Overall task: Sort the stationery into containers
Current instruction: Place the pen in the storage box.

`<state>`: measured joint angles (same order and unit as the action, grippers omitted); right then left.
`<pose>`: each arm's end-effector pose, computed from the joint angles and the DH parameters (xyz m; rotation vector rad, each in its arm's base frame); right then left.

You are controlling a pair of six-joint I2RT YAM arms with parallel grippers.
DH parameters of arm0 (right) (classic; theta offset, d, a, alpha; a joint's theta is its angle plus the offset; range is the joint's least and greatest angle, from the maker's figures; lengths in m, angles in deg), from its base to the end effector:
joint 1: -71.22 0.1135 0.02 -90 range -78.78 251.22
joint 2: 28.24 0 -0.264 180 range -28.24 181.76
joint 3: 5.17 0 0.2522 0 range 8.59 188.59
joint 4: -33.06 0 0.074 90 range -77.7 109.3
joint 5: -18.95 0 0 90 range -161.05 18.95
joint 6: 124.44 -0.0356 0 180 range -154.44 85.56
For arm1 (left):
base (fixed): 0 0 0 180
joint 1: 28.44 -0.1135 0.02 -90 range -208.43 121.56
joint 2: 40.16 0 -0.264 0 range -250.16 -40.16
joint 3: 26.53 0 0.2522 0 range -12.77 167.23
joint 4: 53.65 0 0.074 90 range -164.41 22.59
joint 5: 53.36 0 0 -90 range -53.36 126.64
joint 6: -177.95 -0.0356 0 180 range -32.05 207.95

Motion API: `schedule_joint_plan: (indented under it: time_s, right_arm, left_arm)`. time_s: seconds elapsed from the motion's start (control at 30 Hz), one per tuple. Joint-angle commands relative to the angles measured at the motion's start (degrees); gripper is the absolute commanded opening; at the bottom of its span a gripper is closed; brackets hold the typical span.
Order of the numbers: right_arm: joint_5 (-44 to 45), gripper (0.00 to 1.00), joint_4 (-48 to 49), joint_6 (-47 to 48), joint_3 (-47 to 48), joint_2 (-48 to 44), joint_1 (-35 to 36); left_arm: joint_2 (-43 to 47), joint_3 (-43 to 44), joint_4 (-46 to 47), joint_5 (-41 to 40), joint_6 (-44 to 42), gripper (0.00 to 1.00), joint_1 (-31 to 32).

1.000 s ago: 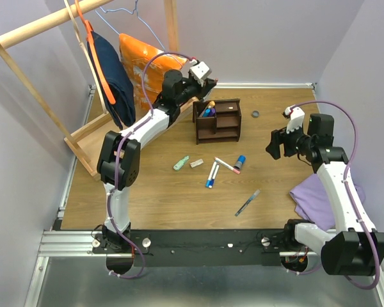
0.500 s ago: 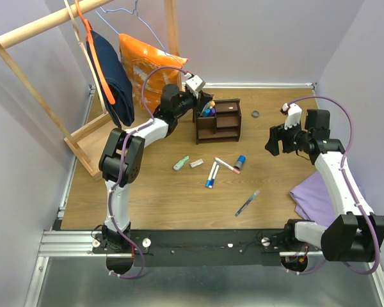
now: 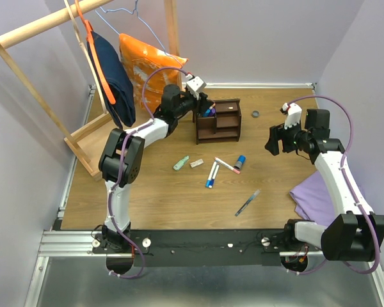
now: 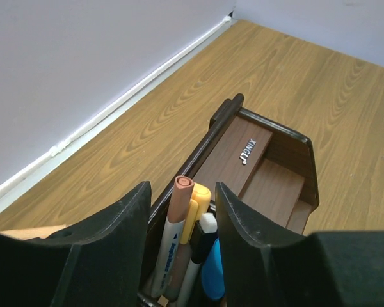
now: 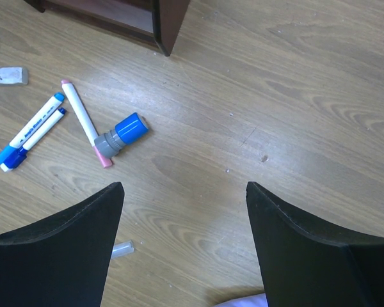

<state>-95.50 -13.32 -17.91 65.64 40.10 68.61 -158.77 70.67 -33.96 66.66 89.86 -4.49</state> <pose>0.2516 0.0033 0.2959 -0.4817 2.2229 0.3237 0.4369 -0.2136 0.2501 0.7135 1.4888 -0.7645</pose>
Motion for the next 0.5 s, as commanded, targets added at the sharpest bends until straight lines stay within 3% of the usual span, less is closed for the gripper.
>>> schedule_joint_plan:
  time_s: [0.0, 0.27, 0.4, 0.47]
  right_arm:
    - [0.28, 0.85, 1.51, -0.36, 0.95, -1.36, 0.15]
    - [2.28, 0.85, 3.17, -2.98, -0.8, -5.4, 0.15]
    - [11.85, 0.85, 8.09, -12.91, -1.51, -7.95, -2.21]
    - [17.21, 0.86, 9.24, -19.04, -0.9, -8.31, -4.93]
  left_arm:
    - [4.96, -0.12, -2.69, -2.69, -3.49, 0.53, -0.48]
    - [20.06, -6.69, -9.44, -0.58, -2.18, 0.54, 3.82]
    - [27.71, -11.97, -28.2, -3.82, -6.48, 0.53, 11.99]
    - [30.18, -14.87, -33.16, -5.67, -7.1, 0.53, 17.68]
